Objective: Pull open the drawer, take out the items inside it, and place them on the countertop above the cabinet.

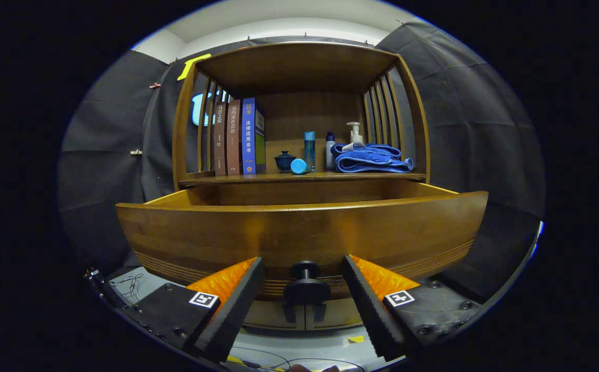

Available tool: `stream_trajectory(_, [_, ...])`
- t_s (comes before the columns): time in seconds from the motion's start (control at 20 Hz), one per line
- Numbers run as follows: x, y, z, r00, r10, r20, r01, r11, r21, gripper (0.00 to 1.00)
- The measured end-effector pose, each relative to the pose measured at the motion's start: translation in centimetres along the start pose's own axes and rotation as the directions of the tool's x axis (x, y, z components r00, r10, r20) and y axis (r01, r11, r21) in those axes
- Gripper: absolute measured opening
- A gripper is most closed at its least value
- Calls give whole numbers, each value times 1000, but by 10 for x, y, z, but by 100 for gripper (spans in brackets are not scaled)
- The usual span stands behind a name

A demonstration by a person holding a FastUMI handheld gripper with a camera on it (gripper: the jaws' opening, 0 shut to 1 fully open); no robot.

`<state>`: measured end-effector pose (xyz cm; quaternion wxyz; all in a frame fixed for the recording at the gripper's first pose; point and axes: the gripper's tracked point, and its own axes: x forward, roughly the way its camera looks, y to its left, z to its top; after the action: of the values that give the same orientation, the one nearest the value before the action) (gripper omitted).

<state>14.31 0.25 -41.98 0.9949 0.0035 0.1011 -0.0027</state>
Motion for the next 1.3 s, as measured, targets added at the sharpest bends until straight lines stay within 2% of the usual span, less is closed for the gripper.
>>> stream_trajectory(0.95, [129,5,16,1000,-6,0,6,1000,10,100])
stream_trajectory(1.3, [143,7,20,1000,-18,15,18,1000,0,100])
